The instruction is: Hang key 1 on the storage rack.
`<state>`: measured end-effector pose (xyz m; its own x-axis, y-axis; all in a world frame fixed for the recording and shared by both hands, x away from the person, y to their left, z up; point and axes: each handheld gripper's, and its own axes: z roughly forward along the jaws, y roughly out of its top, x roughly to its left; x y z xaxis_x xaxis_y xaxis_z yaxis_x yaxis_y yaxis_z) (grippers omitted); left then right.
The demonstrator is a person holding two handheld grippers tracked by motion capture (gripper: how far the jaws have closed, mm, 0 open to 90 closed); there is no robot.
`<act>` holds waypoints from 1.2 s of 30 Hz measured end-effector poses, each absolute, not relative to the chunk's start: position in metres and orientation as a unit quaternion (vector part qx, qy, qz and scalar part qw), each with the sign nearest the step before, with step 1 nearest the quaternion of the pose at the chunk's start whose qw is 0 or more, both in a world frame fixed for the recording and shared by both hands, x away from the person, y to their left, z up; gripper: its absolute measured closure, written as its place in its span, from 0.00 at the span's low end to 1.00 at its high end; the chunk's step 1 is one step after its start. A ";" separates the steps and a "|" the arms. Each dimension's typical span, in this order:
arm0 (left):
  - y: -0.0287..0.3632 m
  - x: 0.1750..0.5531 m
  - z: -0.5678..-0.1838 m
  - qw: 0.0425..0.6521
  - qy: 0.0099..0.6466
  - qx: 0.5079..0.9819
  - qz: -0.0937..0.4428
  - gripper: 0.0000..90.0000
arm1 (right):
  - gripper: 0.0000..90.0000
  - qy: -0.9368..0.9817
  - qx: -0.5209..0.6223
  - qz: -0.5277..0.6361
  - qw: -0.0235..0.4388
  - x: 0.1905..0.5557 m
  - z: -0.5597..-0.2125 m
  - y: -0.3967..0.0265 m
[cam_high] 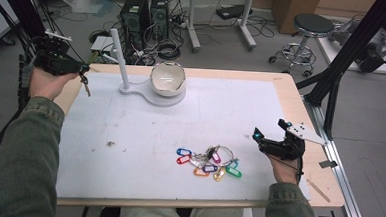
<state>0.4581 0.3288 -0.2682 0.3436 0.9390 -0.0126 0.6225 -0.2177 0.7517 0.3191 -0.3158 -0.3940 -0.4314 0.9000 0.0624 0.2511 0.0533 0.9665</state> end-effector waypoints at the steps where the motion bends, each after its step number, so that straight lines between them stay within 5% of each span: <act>1: 0.329 0.458 -0.268 0.342 0.524 0.745 0.232 0.84 | 0.01 0.658 0.438 0.530 0.307 0.319 -0.394 -0.316; 36: 0.312 0.505 -0.299 0.338 0.526 0.749 0.218 0.84 | 0.01 0.659 0.431 0.538 0.302 0.319 -0.394 -0.315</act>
